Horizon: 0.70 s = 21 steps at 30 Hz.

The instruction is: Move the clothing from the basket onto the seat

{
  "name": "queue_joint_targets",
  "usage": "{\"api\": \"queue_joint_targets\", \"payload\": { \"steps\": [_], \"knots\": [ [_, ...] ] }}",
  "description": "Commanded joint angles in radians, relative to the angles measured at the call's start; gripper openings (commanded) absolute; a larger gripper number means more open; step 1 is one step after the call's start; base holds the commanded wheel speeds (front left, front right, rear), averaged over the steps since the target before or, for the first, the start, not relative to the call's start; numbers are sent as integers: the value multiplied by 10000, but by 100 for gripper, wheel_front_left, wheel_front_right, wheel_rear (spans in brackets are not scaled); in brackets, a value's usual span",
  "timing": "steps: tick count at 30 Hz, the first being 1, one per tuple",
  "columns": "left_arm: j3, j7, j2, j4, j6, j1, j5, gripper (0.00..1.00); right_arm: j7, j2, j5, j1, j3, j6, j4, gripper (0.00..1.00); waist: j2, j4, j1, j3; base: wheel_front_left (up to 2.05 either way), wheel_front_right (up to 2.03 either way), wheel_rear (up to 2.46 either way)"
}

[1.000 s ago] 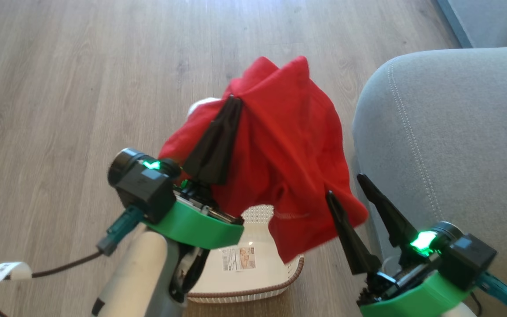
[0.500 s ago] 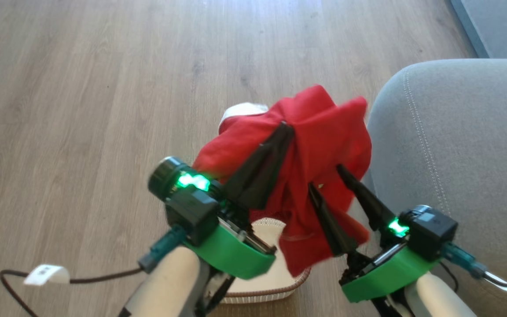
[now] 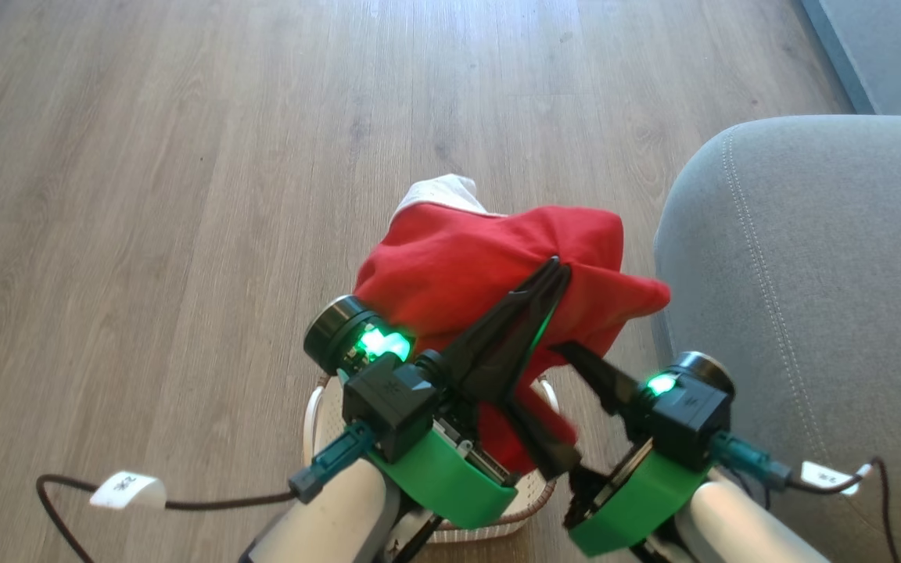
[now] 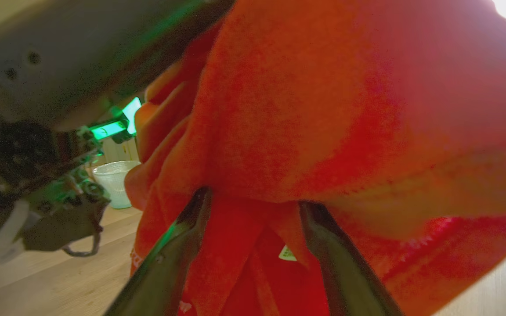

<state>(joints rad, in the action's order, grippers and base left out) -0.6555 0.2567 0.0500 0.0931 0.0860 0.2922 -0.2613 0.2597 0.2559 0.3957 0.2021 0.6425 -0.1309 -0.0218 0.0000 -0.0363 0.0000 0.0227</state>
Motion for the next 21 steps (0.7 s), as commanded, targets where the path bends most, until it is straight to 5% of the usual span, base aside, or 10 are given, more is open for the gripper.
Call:
{"api": "queue_joint_targets", "payload": {
  "steps": [1,10,21],
  "knots": [
    [228,51,3,321,67,306,16,0,21,0,-101,435,169,2,408,100,0,-1,0,-4,0,0,0],
    [135,51,3,190,88,357,-66,0,21,-353,-656,577,-128,2,632,100,0,10,0,-144,0,0,0],
    [114,51,3,179,153,387,-161,0,21,-1398,-2021,490,-1640,2,193,100,0,-61,0,-254,0,0,0]
  ]
}}
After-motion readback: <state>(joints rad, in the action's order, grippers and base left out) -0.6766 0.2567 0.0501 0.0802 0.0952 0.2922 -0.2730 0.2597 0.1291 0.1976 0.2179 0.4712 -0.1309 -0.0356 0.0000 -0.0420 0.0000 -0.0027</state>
